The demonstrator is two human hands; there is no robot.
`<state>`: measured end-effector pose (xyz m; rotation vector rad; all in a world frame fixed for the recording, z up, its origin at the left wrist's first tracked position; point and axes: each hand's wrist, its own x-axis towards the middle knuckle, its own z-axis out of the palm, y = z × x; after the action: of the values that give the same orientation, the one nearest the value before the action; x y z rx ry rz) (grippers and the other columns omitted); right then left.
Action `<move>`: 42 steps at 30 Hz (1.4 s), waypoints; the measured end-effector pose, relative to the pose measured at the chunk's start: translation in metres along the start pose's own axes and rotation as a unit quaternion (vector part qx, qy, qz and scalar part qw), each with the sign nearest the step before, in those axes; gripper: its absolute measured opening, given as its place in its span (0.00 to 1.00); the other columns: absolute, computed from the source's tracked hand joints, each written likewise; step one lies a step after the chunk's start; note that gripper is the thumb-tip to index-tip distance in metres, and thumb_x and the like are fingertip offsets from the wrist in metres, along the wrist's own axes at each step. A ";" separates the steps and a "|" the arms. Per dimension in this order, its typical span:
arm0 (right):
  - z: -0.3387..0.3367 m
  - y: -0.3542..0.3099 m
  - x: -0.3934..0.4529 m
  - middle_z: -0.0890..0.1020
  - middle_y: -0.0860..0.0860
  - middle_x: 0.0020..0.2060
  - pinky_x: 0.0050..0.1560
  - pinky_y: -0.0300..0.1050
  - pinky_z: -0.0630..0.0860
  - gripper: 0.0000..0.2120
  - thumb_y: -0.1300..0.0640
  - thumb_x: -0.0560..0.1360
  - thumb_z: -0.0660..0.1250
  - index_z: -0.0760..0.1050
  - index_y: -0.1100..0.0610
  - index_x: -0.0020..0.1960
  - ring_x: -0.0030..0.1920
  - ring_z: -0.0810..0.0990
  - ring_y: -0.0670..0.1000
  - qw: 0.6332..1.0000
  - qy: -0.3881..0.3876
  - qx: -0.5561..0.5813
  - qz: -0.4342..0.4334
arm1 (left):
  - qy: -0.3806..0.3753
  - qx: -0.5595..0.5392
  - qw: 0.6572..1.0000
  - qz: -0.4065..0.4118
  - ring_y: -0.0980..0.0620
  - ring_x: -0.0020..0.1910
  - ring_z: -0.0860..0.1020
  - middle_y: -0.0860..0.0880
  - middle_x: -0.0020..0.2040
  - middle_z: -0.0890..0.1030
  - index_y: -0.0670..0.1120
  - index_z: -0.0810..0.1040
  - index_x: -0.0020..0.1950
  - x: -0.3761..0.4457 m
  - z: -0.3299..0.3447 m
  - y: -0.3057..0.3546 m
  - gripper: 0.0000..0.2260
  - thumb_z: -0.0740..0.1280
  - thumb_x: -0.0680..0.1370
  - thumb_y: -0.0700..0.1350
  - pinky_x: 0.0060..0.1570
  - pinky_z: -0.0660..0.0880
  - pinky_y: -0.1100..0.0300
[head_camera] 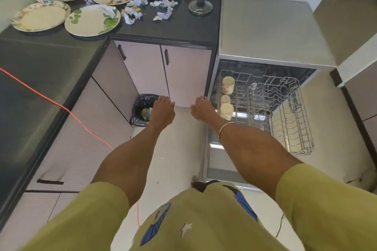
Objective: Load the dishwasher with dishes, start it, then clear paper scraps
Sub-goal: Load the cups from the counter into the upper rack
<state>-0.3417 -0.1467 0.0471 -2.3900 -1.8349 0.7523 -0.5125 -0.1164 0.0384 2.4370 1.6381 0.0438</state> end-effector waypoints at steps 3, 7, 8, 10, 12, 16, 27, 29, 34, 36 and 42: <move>0.000 -0.013 0.020 0.67 0.63 0.70 0.71 0.56 0.64 0.24 0.54 0.83 0.54 0.63 0.68 0.72 0.72 0.63 0.62 1.000 0.002 -0.003 -0.007 | -0.002 0.023 1.000 0.014 0.36 0.67 0.68 0.35 0.65 0.73 0.37 0.75 0.62 0.019 0.001 -0.022 0.14 0.55 0.82 0.39 0.69 0.64 0.43; -0.003 -0.028 0.060 0.73 0.61 0.63 0.65 0.53 0.69 0.18 0.57 0.81 0.55 0.70 0.67 0.65 0.64 0.69 0.60 0.999 0.039 0.001 -0.034 | -0.022 0.021 1.000 -0.002 0.36 0.70 0.66 0.35 0.67 0.71 0.37 0.74 0.65 0.048 -0.003 -0.041 0.15 0.54 0.82 0.39 0.71 0.62 0.44; -0.004 -0.031 0.072 0.73 0.61 0.62 0.64 0.53 0.70 0.17 0.57 0.81 0.55 0.70 0.67 0.64 0.63 0.70 0.60 0.998 0.045 0.005 -0.036 | -0.019 0.030 0.999 -0.002 0.36 0.70 0.65 0.35 0.68 0.70 0.37 0.73 0.66 0.056 -0.007 -0.044 0.15 0.53 0.82 0.39 0.72 0.62 0.44; -0.010 -0.036 0.096 0.73 0.62 0.61 0.63 0.54 0.70 0.17 0.57 0.81 0.56 0.69 0.67 0.64 0.63 0.70 0.61 0.998 0.051 0.012 -0.030 | -0.012 0.035 0.999 -0.001 0.35 0.70 0.65 0.35 0.68 0.70 0.35 0.71 0.67 0.073 -0.016 -0.049 0.16 0.52 0.83 0.38 0.71 0.61 0.45; -0.020 -0.040 0.118 0.73 0.62 0.61 0.62 0.54 0.70 0.16 0.58 0.81 0.56 0.69 0.67 0.63 0.63 0.70 0.61 0.997 0.064 0.024 -0.022 | -0.007 0.017 1.000 -0.010 0.35 0.70 0.66 0.34 0.68 0.70 0.33 0.70 0.67 0.094 -0.025 -0.053 0.16 0.51 0.84 0.39 0.71 0.62 0.45; -0.044 -0.043 0.168 0.74 0.61 0.59 0.61 0.52 0.70 0.17 0.57 0.79 0.56 0.72 0.68 0.62 0.60 0.71 0.61 0.996 0.079 0.025 -0.034 | -0.008 0.016 1.000 -0.008 0.36 0.67 0.67 0.35 0.65 0.72 0.35 0.73 0.62 0.148 -0.040 -0.060 0.14 0.53 0.82 0.38 0.67 0.65 0.43; -0.122 -0.041 0.272 0.69 0.61 0.71 0.72 0.51 0.65 0.22 0.59 0.78 0.55 0.68 0.66 0.70 0.72 0.65 0.61 0.990 0.120 0.076 -0.010 | 0.055 -0.078 0.995 -0.018 0.39 0.60 0.72 0.37 0.59 0.75 0.33 0.73 0.60 0.265 -0.067 -0.060 0.13 0.53 0.83 0.39 0.63 0.68 0.47; -0.134 -0.044 0.286 0.71 0.60 0.67 0.67 0.55 0.69 0.21 0.61 0.78 0.56 0.68 0.60 0.70 0.67 0.69 0.62 0.990 0.112 0.080 0.009 | 0.048 -0.099 0.994 -0.022 0.39 0.60 0.72 0.37 0.59 0.75 0.34 0.72 0.61 0.286 -0.065 -0.067 0.14 0.52 0.83 0.40 0.62 0.68 0.48; -0.160 -0.049 0.335 0.73 0.59 0.61 0.61 0.50 0.74 0.16 0.64 0.76 0.60 0.71 0.65 0.63 0.61 0.75 0.59 0.983 0.157 0.095 0.001 | 0.015 -0.115 0.993 -0.035 0.39 0.75 0.61 0.36 0.74 0.66 0.34 0.63 0.73 0.351 -0.061 -0.089 0.22 0.49 0.85 0.46 0.75 0.58 0.46; -0.174 -0.053 0.357 0.74 0.59 0.61 0.60 0.51 0.75 0.16 0.65 0.75 0.61 0.71 0.64 0.62 0.61 0.75 0.60 0.982 0.170 0.082 0.006 | 0.034 -0.118 0.992 -0.026 0.38 0.74 0.63 0.36 0.72 0.68 0.34 0.66 0.71 0.381 -0.063 -0.097 0.21 0.50 0.85 0.46 0.74 0.59 0.45; -0.211 -0.066 0.421 0.80 0.61 0.55 0.52 0.52 0.76 0.13 0.66 0.73 0.60 0.76 0.63 0.56 0.55 0.79 0.64 0.978 0.189 0.076 0.036 | 0.090 -0.096 0.991 0.029 0.39 0.63 0.72 0.37 0.60 0.76 0.35 0.73 0.61 0.468 -0.093 -0.118 0.14 0.54 0.83 0.41 0.67 0.67 0.47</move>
<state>-0.2402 0.3144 0.1064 -2.3126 -1.4943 0.3881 -0.4537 0.3705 0.0656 2.3898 1.5498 0.4215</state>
